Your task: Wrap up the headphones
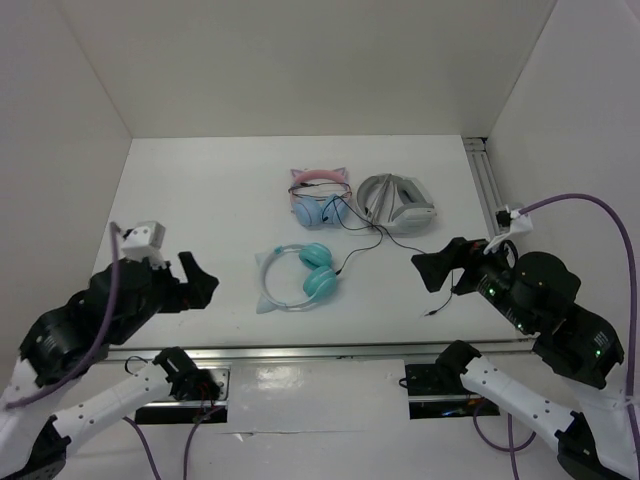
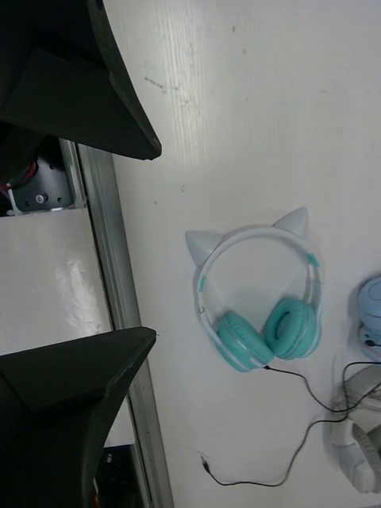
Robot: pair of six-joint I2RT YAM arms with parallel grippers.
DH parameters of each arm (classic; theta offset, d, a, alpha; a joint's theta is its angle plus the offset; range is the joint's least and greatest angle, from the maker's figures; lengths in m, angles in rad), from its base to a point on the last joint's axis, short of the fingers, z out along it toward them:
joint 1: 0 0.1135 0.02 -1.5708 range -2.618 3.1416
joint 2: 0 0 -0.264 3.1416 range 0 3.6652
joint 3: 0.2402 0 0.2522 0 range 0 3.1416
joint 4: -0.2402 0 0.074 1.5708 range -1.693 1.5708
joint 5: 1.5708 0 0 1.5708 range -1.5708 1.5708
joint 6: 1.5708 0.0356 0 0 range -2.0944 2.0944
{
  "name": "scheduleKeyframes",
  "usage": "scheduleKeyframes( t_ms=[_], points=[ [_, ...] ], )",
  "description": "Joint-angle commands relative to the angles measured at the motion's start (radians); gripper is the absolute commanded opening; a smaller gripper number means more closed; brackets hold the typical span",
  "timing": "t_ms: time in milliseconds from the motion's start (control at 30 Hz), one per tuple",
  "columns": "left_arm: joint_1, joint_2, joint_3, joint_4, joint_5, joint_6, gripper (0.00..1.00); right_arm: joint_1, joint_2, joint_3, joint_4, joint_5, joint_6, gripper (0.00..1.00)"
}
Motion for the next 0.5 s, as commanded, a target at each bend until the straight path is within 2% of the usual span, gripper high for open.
scheduleKeyframes(
  t_ms=[0, 67, 200, 233, 300, 400, 467],
  points=[
    [-0.003, 0.141, -0.071, 0.205, 0.127, -0.052, 1.0, -0.006, -0.015, -0.057, 0.104, -0.105, -0.043, 1.0],
    [-0.003, 0.259, -0.125, 0.255, 0.112, -0.073, 1.0, -0.006, -0.049, -0.094, 0.149, -0.146, -0.043, 1.0],
    [0.009, 0.438, -0.197, 0.274, -0.101, -0.208, 1.0, -0.006, -0.08, -0.146, 0.172, -0.16, -0.034, 1.0],
    [0.041, 0.465, -0.215, 0.303, -0.08, -0.22, 1.0, -0.006, -0.08, -0.161, 0.172, -0.174, -0.034, 1.0],
    [0.067, 0.536, -0.287, 0.493, 0.022, -0.152, 1.0, -0.006, -0.09, -0.177, 0.193, -0.212, -0.024, 1.0],
    [0.101, 0.622, -0.367, 0.678, 0.099, -0.121, 1.0, -0.006, -0.09, -0.188, 0.203, -0.243, -0.024, 1.0],
    [0.151, 0.714, -0.377, 0.714, 0.142, -0.13, 1.0, -0.006, -0.1, -0.2, 0.213, -0.254, -0.014, 1.0]
  ],
)
